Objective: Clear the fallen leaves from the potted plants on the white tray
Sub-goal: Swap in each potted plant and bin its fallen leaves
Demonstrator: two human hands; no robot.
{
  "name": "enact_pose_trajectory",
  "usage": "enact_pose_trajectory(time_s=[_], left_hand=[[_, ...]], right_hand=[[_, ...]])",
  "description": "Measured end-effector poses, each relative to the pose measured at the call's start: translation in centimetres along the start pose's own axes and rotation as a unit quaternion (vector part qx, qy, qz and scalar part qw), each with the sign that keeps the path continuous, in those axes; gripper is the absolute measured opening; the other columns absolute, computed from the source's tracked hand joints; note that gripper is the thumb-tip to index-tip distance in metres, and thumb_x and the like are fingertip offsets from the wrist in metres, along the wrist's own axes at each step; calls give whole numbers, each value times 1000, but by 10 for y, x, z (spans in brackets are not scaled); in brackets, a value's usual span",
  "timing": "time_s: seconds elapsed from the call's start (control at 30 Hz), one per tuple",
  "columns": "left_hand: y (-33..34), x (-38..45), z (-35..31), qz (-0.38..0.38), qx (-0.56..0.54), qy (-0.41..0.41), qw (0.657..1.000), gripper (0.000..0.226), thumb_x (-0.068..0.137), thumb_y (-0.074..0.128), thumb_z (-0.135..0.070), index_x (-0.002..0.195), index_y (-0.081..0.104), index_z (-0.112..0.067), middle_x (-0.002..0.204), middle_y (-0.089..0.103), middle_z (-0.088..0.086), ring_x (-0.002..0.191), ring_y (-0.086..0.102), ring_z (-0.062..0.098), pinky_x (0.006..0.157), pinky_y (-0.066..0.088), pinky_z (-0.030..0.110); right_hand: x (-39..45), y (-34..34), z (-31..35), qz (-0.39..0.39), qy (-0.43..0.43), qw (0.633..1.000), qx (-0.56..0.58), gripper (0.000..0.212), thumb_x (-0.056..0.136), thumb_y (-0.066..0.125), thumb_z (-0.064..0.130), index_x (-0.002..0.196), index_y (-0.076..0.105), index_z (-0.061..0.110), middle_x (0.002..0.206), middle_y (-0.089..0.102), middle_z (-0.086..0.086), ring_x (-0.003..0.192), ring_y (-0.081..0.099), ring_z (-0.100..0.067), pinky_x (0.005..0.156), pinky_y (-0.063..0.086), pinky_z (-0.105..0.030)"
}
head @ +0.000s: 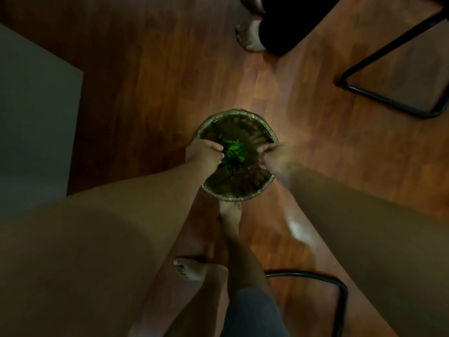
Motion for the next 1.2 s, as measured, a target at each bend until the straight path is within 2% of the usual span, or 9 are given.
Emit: enact_pose_trajectory(time_s=[0.07, 0.17, 0.33, 0.47, 0.6, 0.73, 0.87, 1.03, 1.2], left_hand=[[-1, -1, -1, -7, 8, 3, 1000, 15, 81, 74, -6, 89, 75, -19, 100, 74, 7, 86, 72, 19, 84, 61, 37], [-5, -8, -9, -9, 6, -1, 1000, 9, 82, 75, -7, 86, 73, -15, 93, 73, 8, 81, 72, 20, 78, 62, 36], [-20, -42, -38, 5, -5, 26, 1000, 7, 89, 67, -18, 87, 71, -12, 79, 68, 5, 65, 63, 17, 61, 57, 31], [-46, -88, -61, -1, -21, 65, 998, 10, 90, 64, -16, 84, 71, -14, 80, 70, 5, 61, 62, 14, 54, 52, 25], [-96, -154, -78, -35, -44, 132, 990, 10, 87, 64, -15, 85, 74, -14, 77, 73, 5, 59, 64, 13, 58, 55, 25], [-153, -216, -75, -76, -50, 183, 979, 12, 84, 64, -18, 77, 74, -18, 77, 75, 4, 65, 70, 16, 67, 59, 28], [-230, -288, -55, -138, -102, 212, 962, 15, 84, 62, -17, 72, 71, -16, 80, 75, 13, 64, 68, 20, 69, 60, 35], [-314, -351, 8, -211, -178, 193, 942, 15, 78, 62, -16, 63, 66, -16, 69, 69, 14, 60, 65, 22, 64, 57, 37], [-368, -387, 86, -287, -294, 137, 902, 14, 81, 60, -12, 70, 67, -15, 72, 66, 11, 47, 60, 12, 57, 54, 30]], right_hand=[[-2, -3, 3, -7, -1, 1000, -5, 28, 88, 58, -4, 67, 70, 10, 85, 72, -6, 83, 71, -21, 81, 61, -45], [-14, -10, 14, -5, -24, 1000, -12, 16, 83, 67, -6, 75, 73, 6, 87, 73, -8, 82, 72, -21, 70, 64, -37], [-46, -23, 34, -6, -61, 997, -37, 31, 87, 61, -5, 62, 69, 13, 87, 71, -13, 77, 70, -27, 61, 61, -31], [-101, -33, 60, -14, -113, 992, -53, 26, 89, 60, 4, 67, 67, 16, 86, 71, -10, 73, 70, -24, 52, 58, -25], [-180, -40, 95, -32, -192, 977, -86, 16, 87, 64, 16, 76, 72, 8, 82, 75, -13, 72, 74, -28, 66, 63, -45], [-252, -39, 129, -42, -248, 961, -118, 22, 86, 62, 19, 75, 71, 2, 72, 72, -11, 67, 74, -31, 64, 62, -50], [-348, -24, 167, -29, -321, 936, -139, 23, 83, 58, 21, 75, 72, 4, 80, 74, -15, 74, 71, -30, 72, 62, -46], [-449, 30, 190, 25, -368, 916, -160, 20, 85, 57, 17, 70, 70, 15, 73, 70, -6, 60, 64, -17, 53, 59, -28], [-514, 105, 193, 89, -434, 866, -232, 18, 78, 55, 14, 74, 71, 6, 66, 65, -9, 51, 58, -20, 49, 55, -29]])
Point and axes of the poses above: each hand's wrist, its own x-axis towards the middle knuckle, its own y-axis out of the palm, z = x × y, the point moved 2 cm from there along x, towards the middle knuckle
